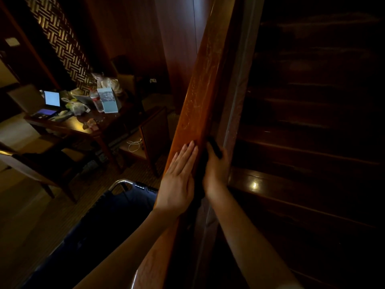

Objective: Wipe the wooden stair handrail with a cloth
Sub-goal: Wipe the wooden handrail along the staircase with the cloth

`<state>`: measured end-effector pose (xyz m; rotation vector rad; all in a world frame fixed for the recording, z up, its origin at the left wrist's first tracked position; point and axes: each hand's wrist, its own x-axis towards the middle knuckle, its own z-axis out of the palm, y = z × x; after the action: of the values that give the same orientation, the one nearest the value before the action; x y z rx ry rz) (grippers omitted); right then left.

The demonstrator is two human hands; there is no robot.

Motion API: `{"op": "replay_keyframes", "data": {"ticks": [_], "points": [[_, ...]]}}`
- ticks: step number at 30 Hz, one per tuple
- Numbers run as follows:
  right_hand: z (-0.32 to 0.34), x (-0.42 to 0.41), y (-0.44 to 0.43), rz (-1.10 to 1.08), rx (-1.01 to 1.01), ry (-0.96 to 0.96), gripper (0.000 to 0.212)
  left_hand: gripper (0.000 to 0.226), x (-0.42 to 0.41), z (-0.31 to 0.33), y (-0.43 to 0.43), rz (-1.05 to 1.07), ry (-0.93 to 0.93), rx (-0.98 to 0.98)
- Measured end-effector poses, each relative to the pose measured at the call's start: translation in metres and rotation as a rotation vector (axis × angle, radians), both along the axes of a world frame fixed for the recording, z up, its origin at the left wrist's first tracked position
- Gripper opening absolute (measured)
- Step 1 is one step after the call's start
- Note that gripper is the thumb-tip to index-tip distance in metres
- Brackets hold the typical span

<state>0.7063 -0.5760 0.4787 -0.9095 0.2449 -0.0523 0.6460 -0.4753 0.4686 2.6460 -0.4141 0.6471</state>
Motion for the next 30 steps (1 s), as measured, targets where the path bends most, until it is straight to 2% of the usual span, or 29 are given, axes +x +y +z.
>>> {"op": "replay_keyframes", "data": {"ticks": [2,5,7,9,14,16,17,20,22,27,30], "points": [[0.033,0.027,-0.005,-0.043,-0.048,0.011,0.012,0.063,-0.001,0.002,-0.001,0.007,0.0,0.003],[0.032,0.023,-0.007,-0.019,-0.065,-0.042,0.02,0.063,-0.001,0.003,-0.002,-0.004,-0.005,-0.009],[0.001,-0.003,-0.003,0.044,-0.046,-0.07,0.029,0.062,-0.001,0.002,-0.002,-0.01,-0.01,-0.018],[-0.037,-0.038,0.004,0.037,-0.029,-0.043,0.026,0.06,-0.001,0.001,-0.001,-0.013,-0.021,-0.027],[-0.117,-0.129,0.018,0.104,-0.117,0.191,0.012,0.063,-0.004,0.001,-0.002,-0.003,-0.025,-0.033],[-0.133,-0.15,0.014,0.185,-0.184,0.194,0.039,0.063,-0.007,0.001,-0.002,0.003,-0.027,-0.039],[-0.133,-0.156,0.011,0.214,-0.208,0.185,0.045,0.063,-0.008,0.0,-0.002,0.008,-0.029,-0.041],[-0.125,-0.152,0.014,0.238,-0.044,0.242,0.022,0.059,-0.01,-0.001,0.0,0.007,-0.047,-0.046],[-0.112,-0.132,0.018,0.189,-0.005,0.245,0.011,0.056,-0.012,-0.004,0.002,-0.003,-0.056,-0.061],[-0.067,-0.068,0.008,0.057,-0.029,0.043,0.013,0.051,-0.036,-0.024,0.008,-0.005,-0.052,-0.063],[-0.076,-0.082,0.012,0.058,-0.06,0.019,0.015,0.052,-0.039,-0.028,0.008,0.007,-0.047,-0.069]]}}
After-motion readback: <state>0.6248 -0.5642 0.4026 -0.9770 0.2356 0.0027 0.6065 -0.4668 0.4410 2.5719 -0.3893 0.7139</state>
